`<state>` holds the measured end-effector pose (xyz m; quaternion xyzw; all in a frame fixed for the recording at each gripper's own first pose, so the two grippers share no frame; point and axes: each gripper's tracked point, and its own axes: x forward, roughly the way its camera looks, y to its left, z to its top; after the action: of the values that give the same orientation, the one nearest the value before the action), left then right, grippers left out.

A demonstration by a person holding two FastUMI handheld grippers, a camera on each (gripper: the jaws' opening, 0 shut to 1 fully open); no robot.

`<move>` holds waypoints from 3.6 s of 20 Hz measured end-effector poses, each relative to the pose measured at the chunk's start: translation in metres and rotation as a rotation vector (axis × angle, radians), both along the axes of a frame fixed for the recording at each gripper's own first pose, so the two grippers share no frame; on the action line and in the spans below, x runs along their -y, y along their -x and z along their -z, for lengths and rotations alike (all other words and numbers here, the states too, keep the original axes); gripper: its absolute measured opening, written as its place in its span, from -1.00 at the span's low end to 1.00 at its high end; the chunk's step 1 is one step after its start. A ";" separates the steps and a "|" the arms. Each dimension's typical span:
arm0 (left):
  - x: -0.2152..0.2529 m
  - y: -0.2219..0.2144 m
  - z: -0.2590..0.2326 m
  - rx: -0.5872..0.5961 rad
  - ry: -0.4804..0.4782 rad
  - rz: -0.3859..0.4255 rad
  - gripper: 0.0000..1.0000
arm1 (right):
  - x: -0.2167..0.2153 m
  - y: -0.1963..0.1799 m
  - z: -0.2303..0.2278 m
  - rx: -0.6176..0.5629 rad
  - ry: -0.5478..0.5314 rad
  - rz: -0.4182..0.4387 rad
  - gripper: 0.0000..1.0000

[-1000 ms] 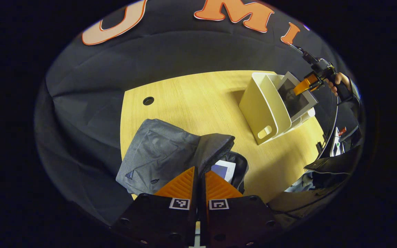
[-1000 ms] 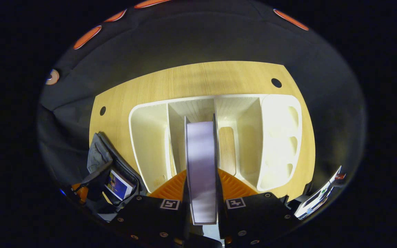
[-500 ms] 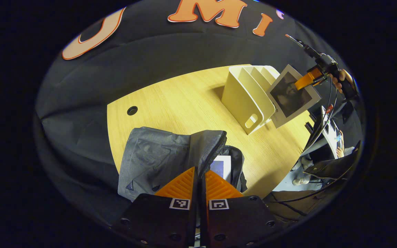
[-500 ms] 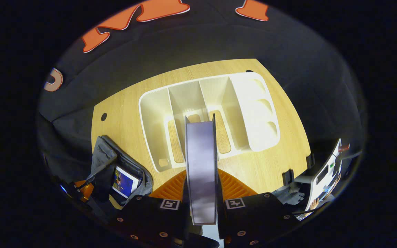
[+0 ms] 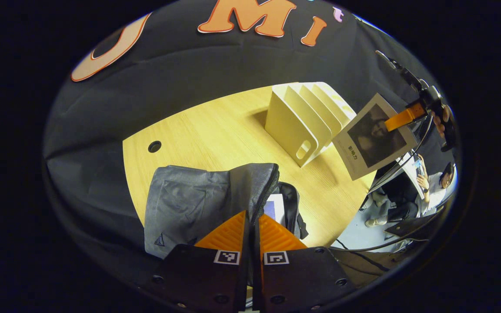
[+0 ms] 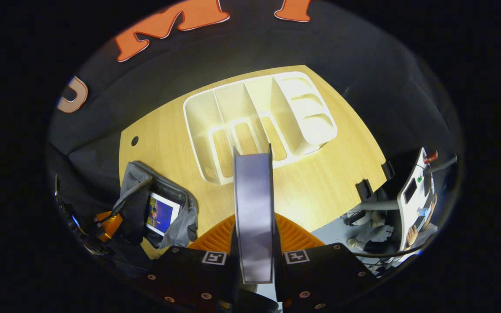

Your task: Open the schoolbag, grab two books from the bookshelf and put them into the schoolbag.

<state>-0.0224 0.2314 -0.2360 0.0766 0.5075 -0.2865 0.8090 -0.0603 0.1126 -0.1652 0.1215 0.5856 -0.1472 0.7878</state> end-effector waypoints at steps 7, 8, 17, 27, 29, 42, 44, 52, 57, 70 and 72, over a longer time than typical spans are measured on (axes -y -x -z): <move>-0.011 0.000 -0.013 0.029 0.022 0.079 -0.88 | -0.087 0.037 -0.014 0.092 -0.132 0.011 -0.35; -0.014 -0.002 -0.014 0.034 0.020 0.087 -0.88 | -0.098 0.037 -0.016 0.116 -0.160 0.012 -0.35; -0.028 -0.021 -0.035 0.091 0.021 0.077 -0.88 | -0.176 0.006 -0.002 0.270 -0.448 0.084 -0.36; -0.027 -0.025 -0.054 0.105 0.068 0.025 -0.88 | -0.253 -0.020 0.062 0.279 -0.714 0.150 -0.37; -0.026 -0.023 -0.057 0.124 0.090 0.035 -0.87 | -0.270 -0.029 0.079 0.293 -0.744 0.169 -0.37; 0.012 0.001 -0.062 0.160 0.156 0.106 -0.87 | -0.338 -0.074 0.141 0.408 -0.947 0.235 -0.38; 0.016 0.003 -0.060 0.161 0.149 0.107 -0.88 | -0.347 -0.079 0.150 0.391 -0.953 0.239 -0.37; 0.010 -0.003 -0.052 0.164 0.149 0.032 -0.78 | -0.316 -0.058 0.144 0.294 -0.768 0.121 0.39; 0.034 0.004 -0.048 0.176 0.185 0.020 -0.26 | -0.271 -0.055 0.132 0.315 -0.668 0.073 0.71; 0.118 -0.005 -0.060 0.278 0.132 -0.201 0.94 | -0.095 -0.070 0.072 0.470 -0.349 -0.106 0.87; 0.136 -0.006 -0.076 0.326 0.160 -0.235 0.94 | -0.069 -0.075 0.050 0.518 -0.299 -0.149 0.89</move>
<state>-0.0165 0.0957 -0.1596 -0.0020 0.3511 -0.2134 0.9117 0.0142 0.1820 -0.2153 0.2262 0.3876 0.0346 0.8930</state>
